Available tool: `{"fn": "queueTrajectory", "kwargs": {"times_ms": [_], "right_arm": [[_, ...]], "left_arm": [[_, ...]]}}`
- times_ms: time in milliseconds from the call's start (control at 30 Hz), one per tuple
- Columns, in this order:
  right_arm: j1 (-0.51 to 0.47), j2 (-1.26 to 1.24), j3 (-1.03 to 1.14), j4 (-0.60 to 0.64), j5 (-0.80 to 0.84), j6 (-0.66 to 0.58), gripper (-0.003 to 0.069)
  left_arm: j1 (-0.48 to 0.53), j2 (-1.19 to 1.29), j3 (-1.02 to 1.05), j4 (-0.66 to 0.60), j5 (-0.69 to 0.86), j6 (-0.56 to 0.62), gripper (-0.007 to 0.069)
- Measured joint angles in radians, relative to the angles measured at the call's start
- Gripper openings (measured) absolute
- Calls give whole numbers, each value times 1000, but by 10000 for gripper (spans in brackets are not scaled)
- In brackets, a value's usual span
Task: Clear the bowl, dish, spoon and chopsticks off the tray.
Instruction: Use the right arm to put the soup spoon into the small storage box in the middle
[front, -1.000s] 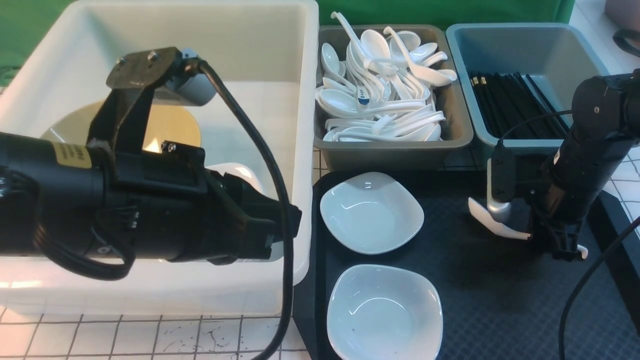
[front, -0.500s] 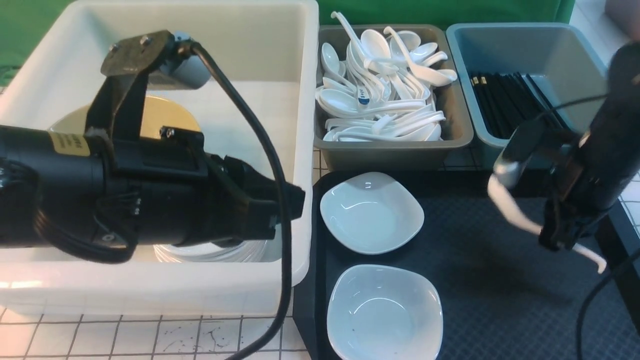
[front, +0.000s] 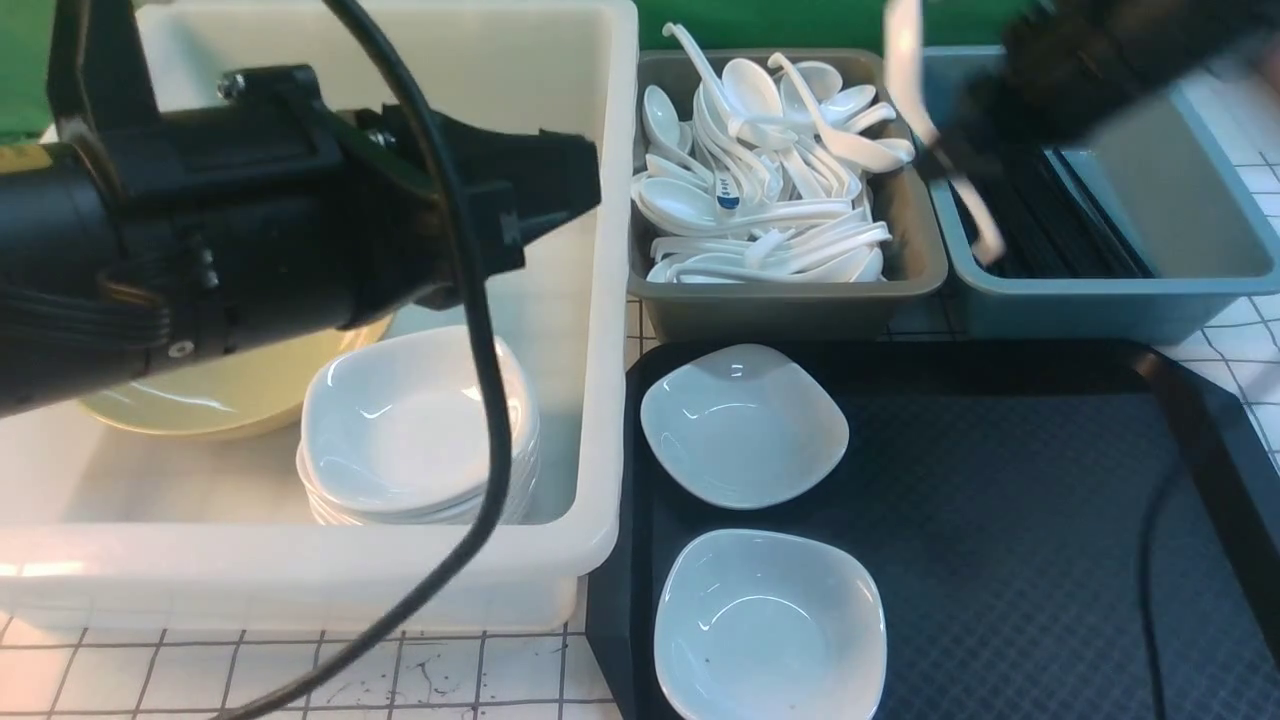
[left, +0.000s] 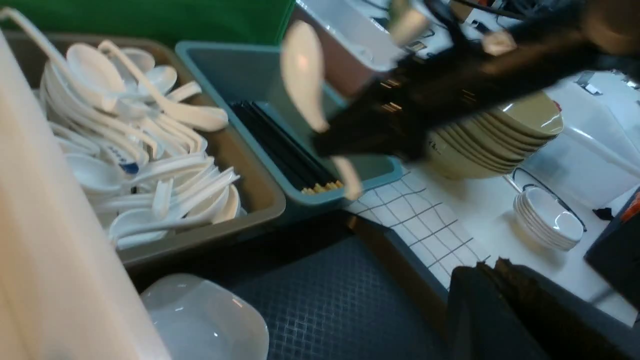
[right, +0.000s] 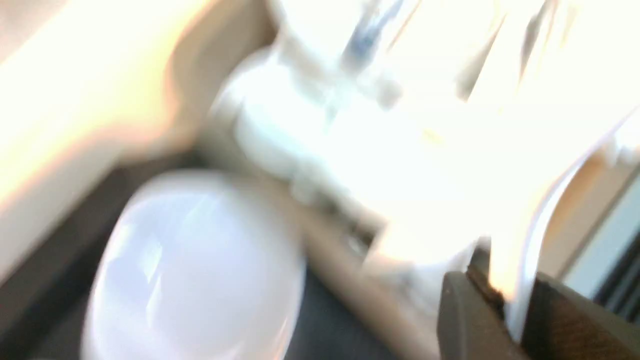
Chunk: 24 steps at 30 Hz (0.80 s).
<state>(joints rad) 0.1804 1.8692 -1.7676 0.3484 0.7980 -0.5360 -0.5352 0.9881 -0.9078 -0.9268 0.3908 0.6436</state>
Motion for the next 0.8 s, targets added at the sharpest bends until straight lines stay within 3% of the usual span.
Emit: {"fn": "queueTrajectory", "kwargs": {"times_ms": [300,567,700,800], "right_arm": [[0,461,-621,3,8,119,127],[0,615,-748,4,-75,190,132],[0,628,-748,7,-80,203,211],[1,623,-749,7,-61,244,338]], "left_arm": [[-1,0,0,-5,-1,45,0],[-1,0,0,-8,-39,47,0],[-1,0,0,-10,-64,48,0],[-1,0,0,-12,-62,48,0]]}}
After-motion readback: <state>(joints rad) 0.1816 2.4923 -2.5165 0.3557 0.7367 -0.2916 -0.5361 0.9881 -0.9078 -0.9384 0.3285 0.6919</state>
